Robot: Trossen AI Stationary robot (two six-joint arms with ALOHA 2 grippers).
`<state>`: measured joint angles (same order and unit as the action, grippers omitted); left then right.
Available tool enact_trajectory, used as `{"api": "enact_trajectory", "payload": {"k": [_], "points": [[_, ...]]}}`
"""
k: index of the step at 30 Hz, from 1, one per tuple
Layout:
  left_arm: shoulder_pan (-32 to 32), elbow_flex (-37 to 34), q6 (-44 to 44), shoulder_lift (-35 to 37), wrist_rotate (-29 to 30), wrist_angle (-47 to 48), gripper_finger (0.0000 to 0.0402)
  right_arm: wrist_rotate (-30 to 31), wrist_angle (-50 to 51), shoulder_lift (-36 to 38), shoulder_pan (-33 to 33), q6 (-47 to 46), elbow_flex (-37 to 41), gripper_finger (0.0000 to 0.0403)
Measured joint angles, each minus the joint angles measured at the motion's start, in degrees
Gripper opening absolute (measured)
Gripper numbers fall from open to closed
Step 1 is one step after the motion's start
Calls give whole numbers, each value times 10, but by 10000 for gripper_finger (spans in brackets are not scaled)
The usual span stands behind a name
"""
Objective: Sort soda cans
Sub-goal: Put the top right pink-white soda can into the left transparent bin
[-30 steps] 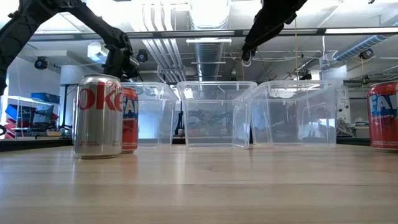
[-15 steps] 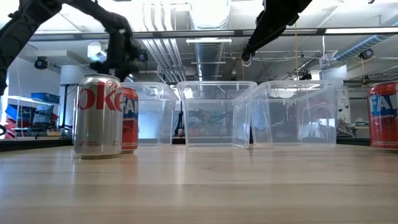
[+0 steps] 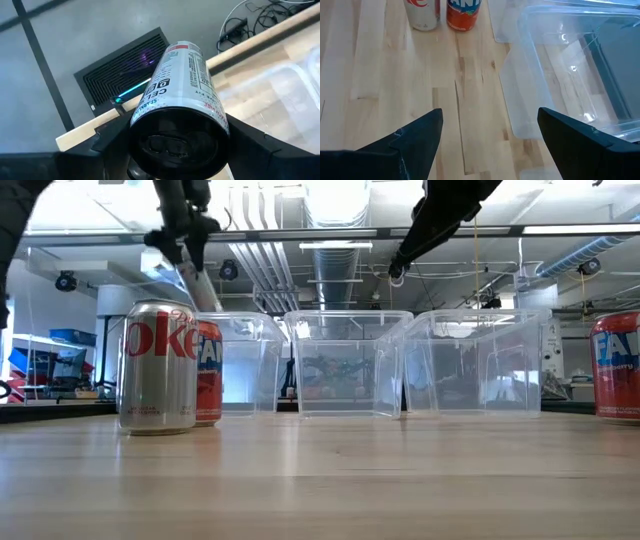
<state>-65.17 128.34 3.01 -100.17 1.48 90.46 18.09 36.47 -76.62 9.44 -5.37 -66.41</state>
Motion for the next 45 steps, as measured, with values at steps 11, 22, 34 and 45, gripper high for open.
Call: {"api": "enact_trajectory", "payload": {"k": [11, 22, 34, 45], "points": [[85, -89, -19, 138, -99, -4, 241, 0, -14, 0, -1, 11, 0, 320], [200, -272, -79, 163, -18, -21, 241, 0, -14, 0, -1, 11, 0, 320], [199, -268, -81, 20, -10, -63, 241, 0, -5, 0, -1, 0, 0, 305], [198, -145, -92, -100, 22, 0, 241, 0, 9, 0, -1, -12, 1, 311]]}}
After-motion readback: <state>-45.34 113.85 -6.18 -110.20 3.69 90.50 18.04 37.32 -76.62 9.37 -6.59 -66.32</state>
